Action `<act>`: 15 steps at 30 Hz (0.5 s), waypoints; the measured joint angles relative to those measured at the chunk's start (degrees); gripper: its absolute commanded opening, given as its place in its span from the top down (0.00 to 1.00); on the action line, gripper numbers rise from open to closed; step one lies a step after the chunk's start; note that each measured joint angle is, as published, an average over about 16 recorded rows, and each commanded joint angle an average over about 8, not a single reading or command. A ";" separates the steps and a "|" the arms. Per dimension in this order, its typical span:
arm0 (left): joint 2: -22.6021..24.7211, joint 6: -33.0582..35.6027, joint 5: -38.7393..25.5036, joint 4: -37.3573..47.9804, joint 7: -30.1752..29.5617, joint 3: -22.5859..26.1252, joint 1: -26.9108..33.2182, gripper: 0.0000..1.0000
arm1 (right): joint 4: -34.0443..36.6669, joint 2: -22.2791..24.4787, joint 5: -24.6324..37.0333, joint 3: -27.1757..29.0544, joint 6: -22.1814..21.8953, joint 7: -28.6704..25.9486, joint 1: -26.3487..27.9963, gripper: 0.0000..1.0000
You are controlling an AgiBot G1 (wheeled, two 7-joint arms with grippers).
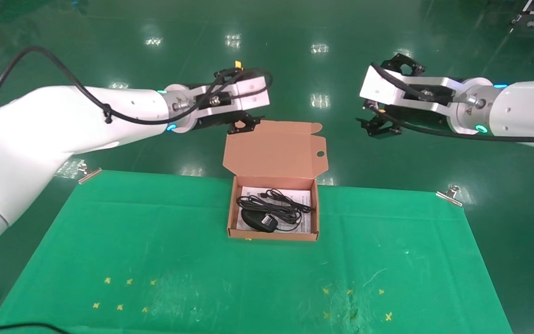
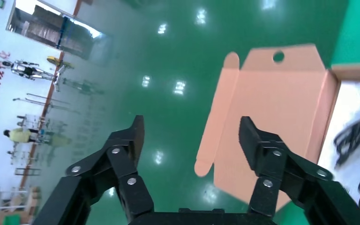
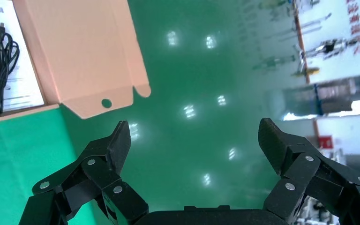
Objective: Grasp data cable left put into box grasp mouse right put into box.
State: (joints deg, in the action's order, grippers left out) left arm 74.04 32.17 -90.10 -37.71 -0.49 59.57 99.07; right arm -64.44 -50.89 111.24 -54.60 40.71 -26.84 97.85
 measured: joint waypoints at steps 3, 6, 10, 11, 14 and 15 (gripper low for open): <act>-1.39 1.71 1.82 -1.15 -0.41 -1.68 -1.18 0.00 | -0.48 0.48 -2.11 1.14 1.54 0.76 -0.87 0.00; -3.17 4.08 4.05 -2.74 -0.90 -3.70 -2.82 0.00 | -0.87 1.12 -4.90 2.69 3.40 1.53 -2.29 0.00; -5.84 7.77 7.35 -5.21 -1.60 -6.68 -5.41 0.00 | -1.44 2.18 -9.49 5.24 6.39 2.63 -4.72 0.00; -6.51 8.69 8.17 -5.83 -1.77 -7.42 -6.06 0.00 | -1.59 2.44 -10.65 5.89 7.14 2.89 -5.34 0.00; -8.54 11.48 10.66 -7.70 -2.30 -9.67 -8.02 0.00 | -2.05 3.25 -14.18 7.86 9.41 3.68 -7.20 0.00; -9.21 12.41 11.49 -8.32 -2.48 -10.41 -8.66 0.00 | -2.20 3.52 -15.35 8.51 10.17 3.95 -7.81 0.00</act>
State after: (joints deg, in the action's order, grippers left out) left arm 64.84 44.57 -78.61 -46.03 -2.97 49.16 90.41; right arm -66.64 -47.37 95.89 -46.10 50.87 -22.90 90.04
